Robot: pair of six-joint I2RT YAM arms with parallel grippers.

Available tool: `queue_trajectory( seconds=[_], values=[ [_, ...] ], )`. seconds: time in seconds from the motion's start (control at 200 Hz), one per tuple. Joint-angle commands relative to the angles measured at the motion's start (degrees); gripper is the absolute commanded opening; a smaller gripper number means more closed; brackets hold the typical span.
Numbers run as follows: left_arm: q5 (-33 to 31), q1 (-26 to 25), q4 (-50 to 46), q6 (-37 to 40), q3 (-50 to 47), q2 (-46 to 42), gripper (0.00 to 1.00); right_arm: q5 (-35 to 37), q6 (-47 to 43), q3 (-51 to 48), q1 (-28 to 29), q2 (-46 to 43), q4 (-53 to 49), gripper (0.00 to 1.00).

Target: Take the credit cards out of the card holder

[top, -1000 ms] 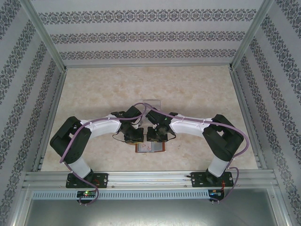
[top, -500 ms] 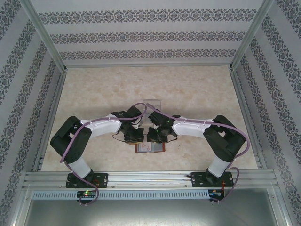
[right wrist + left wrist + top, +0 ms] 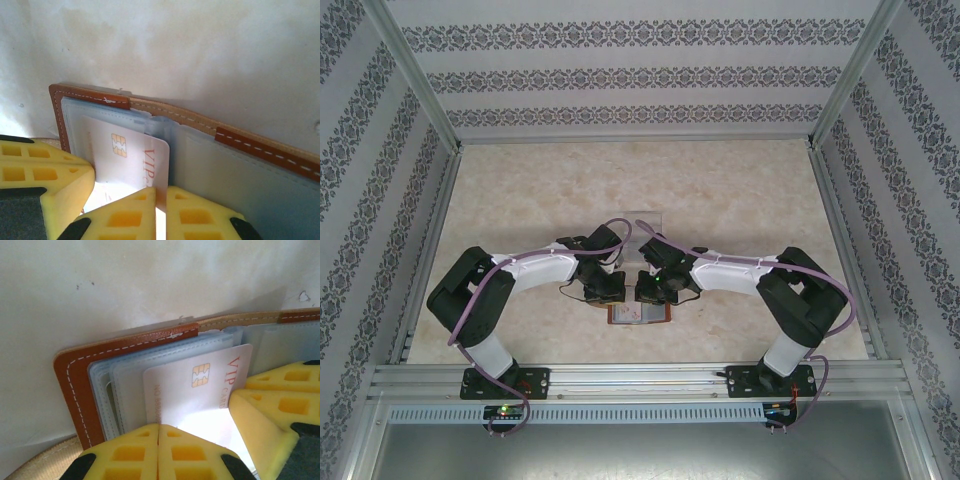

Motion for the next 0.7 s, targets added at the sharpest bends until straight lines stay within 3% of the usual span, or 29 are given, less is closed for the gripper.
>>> queue_trajectory(
  seconds=[0.0, 0.315, 0.694],
  values=[
    [-4.6, -0.8, -4.0, 0.7, -1.1, 2.3, 0.06, -1.7, 0.5, -1.0, -0.1, -1.5, 2.5, 0.09],
    [-5.2, -0.8, -4.2, 0.6, -1.4, 1.3, 0.07, -0.4, -0.7, -1.7, -1.1, -2.6, 0.4, 0.02],
    [-5.6, -0.8, -4.7, 0.6, -1.5, 0.7, 0.07, 1.2, -2.7, -3.0, -3.2, -5.4, -3.8, 0.0]
  ],
)
